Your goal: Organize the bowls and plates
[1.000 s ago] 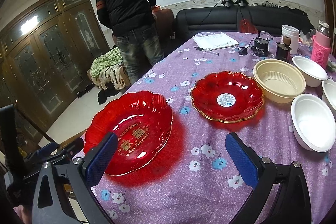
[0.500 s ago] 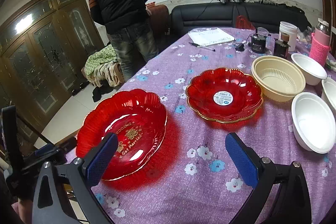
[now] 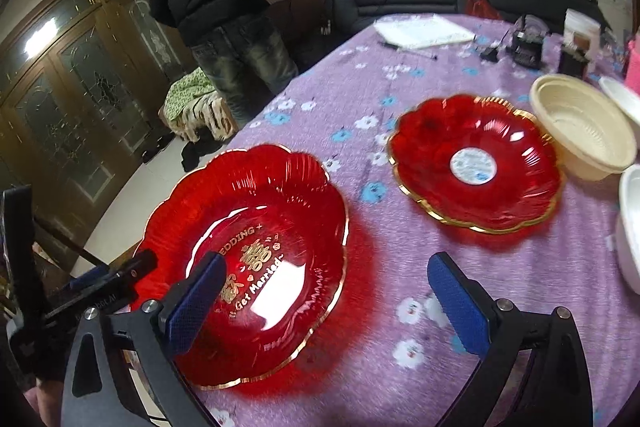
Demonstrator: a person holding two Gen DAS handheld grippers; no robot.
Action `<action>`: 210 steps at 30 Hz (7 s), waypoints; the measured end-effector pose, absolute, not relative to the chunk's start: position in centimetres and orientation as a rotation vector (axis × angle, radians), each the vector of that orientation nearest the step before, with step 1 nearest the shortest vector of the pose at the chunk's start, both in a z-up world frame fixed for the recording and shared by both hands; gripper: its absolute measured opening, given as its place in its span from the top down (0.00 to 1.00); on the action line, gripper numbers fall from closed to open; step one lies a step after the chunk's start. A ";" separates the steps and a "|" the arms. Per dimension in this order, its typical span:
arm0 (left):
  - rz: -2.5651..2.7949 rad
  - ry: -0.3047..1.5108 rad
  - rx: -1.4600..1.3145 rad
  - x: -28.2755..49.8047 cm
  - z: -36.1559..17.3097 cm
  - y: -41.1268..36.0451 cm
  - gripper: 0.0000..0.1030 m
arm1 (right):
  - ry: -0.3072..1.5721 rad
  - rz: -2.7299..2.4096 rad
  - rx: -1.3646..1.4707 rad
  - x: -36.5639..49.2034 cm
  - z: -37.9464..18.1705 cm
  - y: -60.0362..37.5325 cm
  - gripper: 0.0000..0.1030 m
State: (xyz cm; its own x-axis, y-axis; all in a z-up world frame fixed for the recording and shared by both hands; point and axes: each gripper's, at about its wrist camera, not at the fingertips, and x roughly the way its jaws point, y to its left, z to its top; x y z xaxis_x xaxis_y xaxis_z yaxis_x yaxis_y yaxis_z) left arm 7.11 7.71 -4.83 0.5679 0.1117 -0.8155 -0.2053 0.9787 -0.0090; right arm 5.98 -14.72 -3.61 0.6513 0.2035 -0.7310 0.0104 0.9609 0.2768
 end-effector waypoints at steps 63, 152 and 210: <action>0.205 0.980 -0.033 8.8 -7.4 4.9 0.00 | 0.961 0.096 0.282 10.2 -7.5 -14.0 0.58; 0.001 1.012 -0.197 7.6 -5.9 6.4 0.18 | 0.958 0.137 0.364 7.8 -7.5 -16.1 0.92; -0.081 0.742 -0.066 -1.0 4.3 1.1 0.23 | 0.735 0.037 0.572 -2.1 -3.0 -31.0 0.48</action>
